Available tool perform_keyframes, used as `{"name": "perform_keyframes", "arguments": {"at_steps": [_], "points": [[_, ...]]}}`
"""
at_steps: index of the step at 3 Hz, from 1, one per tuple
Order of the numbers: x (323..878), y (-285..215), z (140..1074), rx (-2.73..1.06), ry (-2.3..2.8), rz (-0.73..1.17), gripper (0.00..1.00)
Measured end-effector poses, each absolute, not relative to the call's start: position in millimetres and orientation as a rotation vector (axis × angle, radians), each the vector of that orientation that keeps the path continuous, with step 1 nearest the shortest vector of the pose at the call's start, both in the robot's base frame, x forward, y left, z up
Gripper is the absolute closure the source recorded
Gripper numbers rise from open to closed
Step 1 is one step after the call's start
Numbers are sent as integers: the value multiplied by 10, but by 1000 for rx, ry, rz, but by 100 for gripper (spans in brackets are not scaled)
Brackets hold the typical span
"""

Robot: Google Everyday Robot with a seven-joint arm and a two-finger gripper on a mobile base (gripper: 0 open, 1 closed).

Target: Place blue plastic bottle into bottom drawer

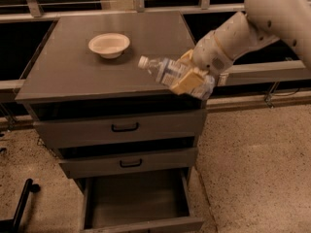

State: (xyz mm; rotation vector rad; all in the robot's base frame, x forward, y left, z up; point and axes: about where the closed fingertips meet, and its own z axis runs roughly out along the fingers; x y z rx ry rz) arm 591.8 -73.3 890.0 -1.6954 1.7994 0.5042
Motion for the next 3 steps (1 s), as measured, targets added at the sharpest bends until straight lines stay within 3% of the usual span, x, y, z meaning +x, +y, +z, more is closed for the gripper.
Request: {"name": "perform_keyframes", "arguments": {"at_steps": [3], "points": [[5326, -414, 8419, -1816, 1588, 640, 100]]}}
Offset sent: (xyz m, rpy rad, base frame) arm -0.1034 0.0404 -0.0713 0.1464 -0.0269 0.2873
